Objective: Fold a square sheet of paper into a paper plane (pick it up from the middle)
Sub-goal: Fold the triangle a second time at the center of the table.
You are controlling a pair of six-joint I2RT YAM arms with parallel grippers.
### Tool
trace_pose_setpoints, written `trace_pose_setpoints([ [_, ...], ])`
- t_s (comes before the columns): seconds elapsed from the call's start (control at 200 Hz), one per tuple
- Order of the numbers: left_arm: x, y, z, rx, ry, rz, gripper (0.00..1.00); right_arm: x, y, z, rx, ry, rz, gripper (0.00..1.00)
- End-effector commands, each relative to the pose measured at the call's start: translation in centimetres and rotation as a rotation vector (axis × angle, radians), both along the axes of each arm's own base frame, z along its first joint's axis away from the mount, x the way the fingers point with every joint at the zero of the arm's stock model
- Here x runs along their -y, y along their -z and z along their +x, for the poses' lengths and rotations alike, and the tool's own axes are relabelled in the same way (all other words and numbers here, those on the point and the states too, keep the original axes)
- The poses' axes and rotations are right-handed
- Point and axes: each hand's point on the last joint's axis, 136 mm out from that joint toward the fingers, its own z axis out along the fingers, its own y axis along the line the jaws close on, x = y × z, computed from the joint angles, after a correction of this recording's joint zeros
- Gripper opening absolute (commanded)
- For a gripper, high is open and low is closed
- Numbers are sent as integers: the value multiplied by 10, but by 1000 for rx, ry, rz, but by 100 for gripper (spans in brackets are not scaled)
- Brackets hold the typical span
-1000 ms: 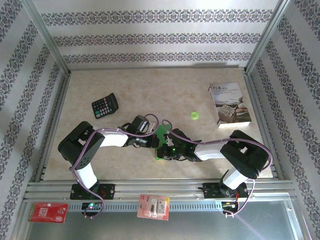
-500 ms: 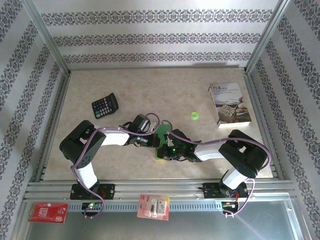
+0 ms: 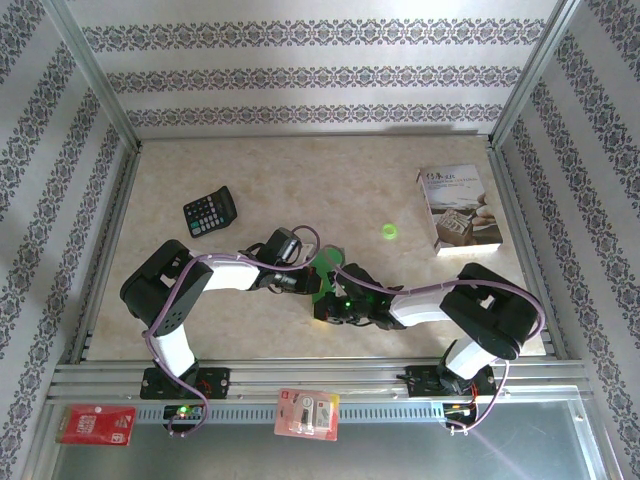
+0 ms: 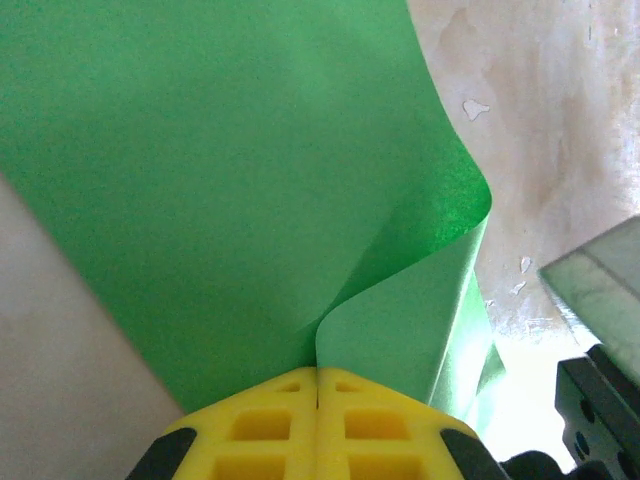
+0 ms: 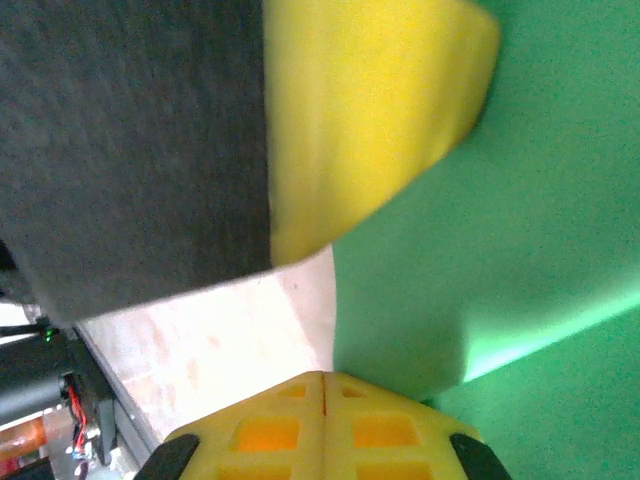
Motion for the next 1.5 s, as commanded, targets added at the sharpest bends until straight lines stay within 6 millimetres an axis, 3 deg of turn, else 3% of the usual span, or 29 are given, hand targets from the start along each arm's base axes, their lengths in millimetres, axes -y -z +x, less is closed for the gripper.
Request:
trace_pose_setpoints([
  [0.0,-50,65,-25,-136,-80,257,0,10,15,-26,-78,-36,-54,0],
  [0.2,-50,65,-24,-136,-78,258,0,7,9,-26,-67,-51,-39,0],
  [0.395,-49,65,-26,-141,-72,251,0,13,-29,7,-4,23,69,0],
  [0.485,-48,65,-26,-144,-69,246,0,18,-37,22,12,54,90,0],
  [0.645,-48,66,-26,-148,-66,250,0,20,-35,38,14,69,88,0],
  [0.854,-46,64,-24,-147,-61,251,0,10,-28,45,2,49,86,0],
  [1.114,-42,60,-21,-142,-57,243,0,24,-6,41,-29,66,40,0],
  [1.494,-32,49,-11,-131,-44,220,1,37,10,38,-51,86,3,0],
])
